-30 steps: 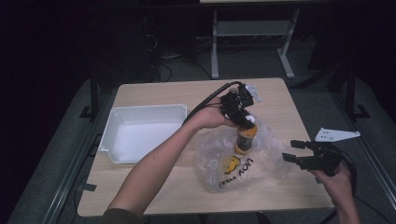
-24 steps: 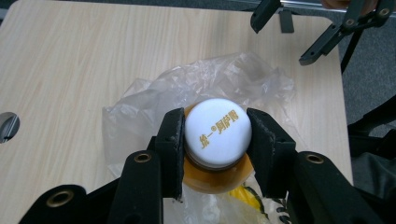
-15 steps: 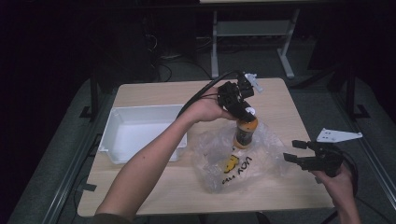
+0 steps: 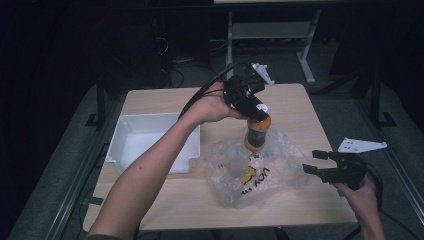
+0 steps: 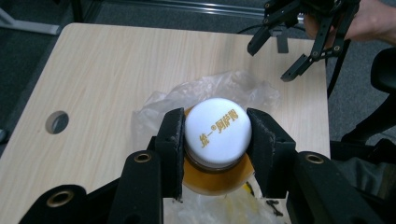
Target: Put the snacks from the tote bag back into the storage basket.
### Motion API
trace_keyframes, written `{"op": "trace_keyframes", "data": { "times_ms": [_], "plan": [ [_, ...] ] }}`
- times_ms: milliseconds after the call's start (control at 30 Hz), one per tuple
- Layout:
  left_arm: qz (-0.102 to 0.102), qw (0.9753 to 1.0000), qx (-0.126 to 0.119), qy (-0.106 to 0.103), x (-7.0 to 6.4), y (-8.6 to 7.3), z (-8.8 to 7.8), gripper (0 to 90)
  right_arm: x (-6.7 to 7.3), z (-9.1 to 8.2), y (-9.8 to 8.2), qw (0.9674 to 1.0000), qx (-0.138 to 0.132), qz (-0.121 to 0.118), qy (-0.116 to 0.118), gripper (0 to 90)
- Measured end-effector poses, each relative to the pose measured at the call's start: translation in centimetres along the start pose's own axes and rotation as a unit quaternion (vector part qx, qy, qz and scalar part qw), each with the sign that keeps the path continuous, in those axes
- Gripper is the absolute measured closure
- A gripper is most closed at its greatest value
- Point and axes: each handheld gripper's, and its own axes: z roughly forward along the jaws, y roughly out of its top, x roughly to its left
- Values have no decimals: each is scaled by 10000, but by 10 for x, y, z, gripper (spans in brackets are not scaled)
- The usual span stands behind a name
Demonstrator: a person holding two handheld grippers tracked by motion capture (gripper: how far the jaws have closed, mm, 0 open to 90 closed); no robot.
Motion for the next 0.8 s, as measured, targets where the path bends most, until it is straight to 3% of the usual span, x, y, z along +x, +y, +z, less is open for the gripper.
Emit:
{"op": "trace_keyframes", "data": {
  "times_ms": [167, 800],
  "plan": [
    [-43, 10000, -20, 33, 3, -7, -13, 591, 0, -1, 0, 10000, -31, 20, -48, 287],
    [-310, 9981, 164, 514, 14, -40, -61, 591, 2, 1, 4, 9999, -101, -2, -131, 292]
  ]
}}
